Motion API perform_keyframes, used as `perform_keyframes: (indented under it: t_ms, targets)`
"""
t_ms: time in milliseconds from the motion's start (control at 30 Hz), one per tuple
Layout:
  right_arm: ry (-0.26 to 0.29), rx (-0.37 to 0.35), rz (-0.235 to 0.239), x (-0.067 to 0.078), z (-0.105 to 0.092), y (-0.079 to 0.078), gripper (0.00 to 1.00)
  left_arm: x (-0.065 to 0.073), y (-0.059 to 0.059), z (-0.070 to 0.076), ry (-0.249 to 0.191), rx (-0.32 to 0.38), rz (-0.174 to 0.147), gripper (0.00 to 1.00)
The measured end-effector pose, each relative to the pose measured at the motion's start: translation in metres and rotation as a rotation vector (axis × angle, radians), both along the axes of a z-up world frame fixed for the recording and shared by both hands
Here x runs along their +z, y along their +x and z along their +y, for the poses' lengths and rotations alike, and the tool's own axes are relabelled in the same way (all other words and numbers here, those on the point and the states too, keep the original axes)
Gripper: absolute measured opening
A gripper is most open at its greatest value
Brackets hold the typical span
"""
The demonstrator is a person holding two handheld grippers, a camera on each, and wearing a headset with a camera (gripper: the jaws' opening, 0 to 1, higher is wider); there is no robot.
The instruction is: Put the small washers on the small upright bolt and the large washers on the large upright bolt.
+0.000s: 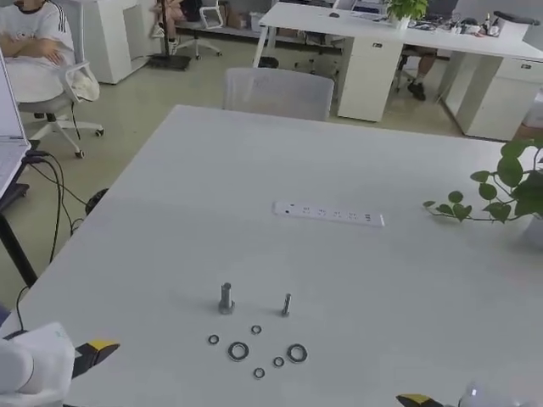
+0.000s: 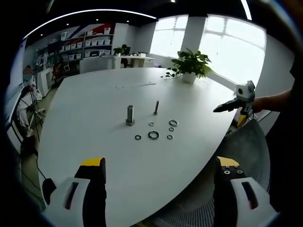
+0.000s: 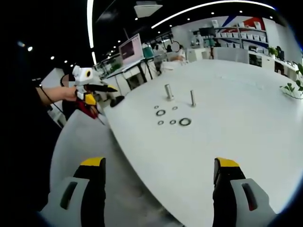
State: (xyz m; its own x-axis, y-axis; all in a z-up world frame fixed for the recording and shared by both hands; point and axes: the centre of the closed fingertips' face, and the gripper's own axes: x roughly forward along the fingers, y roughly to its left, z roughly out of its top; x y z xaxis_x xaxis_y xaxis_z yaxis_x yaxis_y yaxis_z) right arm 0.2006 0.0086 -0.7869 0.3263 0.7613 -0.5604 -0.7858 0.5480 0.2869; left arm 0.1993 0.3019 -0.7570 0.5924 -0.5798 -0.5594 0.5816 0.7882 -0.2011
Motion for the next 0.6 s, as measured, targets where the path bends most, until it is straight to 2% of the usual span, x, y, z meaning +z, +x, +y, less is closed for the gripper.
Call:
perform_keyframes:
  t_ms: [100,167,267,400,500,600]
  targets:
    - [-0.015,0.002,0.001,0.001,0.002,0.004,0.96,-0.002,0.002,0.004,0.013,0.012,-0.002,1.0]
    - [-0.025,0.011,-0.004,0.002,0.004,0.006,0.94,-0.002,0.0,0.003,-0.001,0.008,0.009,1.0]
    - [-0.026,0.019,-0.01,0.004,0.009,0.012,0.93,0.003,-0.003,0.001,0.003,0.005,-0.01,1.0]
    - [-0.039,0.023,-0.008,0.004,0.014,0.022,0.93,-0.001,-0.007,-0.005,-0.017,0.007,0.001,1.0]
    - [-0.043,0.034,-0.021,0.008,0.018,0.028,0.93,-0.006,-0.009,-0.009,0.0,-0.008,0.012,0.99]
    - [-0.064,0.043,-0.012,0.007,0.02,0.033,0.93,-0.009,-0.011,-0.011,0.014,-0.019,0.024,0.97]
